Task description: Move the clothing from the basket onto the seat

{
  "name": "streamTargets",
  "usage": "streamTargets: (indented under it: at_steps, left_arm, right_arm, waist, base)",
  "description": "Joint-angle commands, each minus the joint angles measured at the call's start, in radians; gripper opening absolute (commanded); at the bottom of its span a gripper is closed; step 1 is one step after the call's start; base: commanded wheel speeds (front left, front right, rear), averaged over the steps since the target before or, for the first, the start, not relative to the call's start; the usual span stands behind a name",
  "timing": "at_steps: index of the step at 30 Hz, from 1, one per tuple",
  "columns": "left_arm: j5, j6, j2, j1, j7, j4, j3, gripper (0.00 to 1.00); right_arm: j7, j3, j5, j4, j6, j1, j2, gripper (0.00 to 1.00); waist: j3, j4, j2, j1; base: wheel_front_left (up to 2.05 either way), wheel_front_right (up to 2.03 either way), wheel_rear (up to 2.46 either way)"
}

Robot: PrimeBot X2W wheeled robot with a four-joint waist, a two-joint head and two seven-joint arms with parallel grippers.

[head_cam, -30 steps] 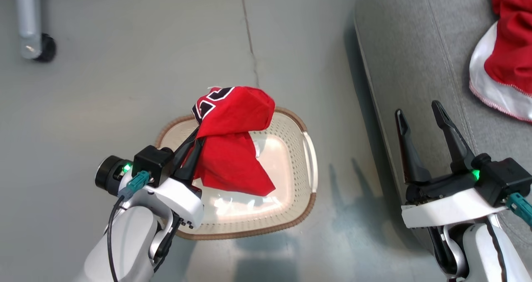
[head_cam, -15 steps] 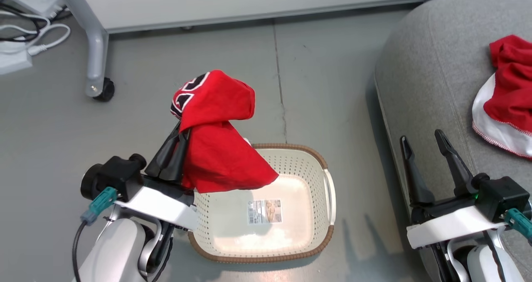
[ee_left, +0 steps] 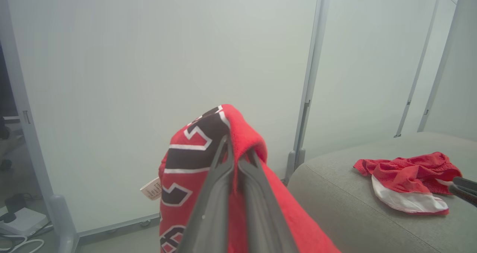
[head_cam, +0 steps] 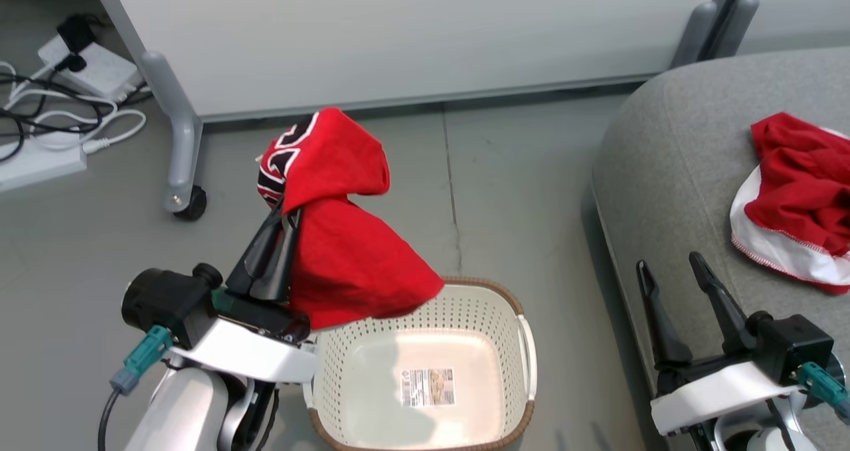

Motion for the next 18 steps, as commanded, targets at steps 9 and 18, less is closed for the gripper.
streamTargets:
  at_steps: [9,18]
  left_arm:
    - [0.02,0.001,-0.005,0.079,0.005,-0.049,-0.038,0.0]
    - [0.026,0.004,0.002,0.132,0.024,-0.073,-0.074,0.0]
  right_arm:
    - [0.023,-0.006,0.012,-0.002,0.0,0.068,-0.005,1.0]
    - [0.038,-0.009,0.018,-0.014,0.0,0.107,-0.005,1.0]
  waist:
    - [-0.101,0.002,-0.0001,0.0]
    - [-0.146,0.0,-0.0001,0.0]
  base:
    - [0.0,0.0,0.0]
    - [0.0,0.0,0.0]
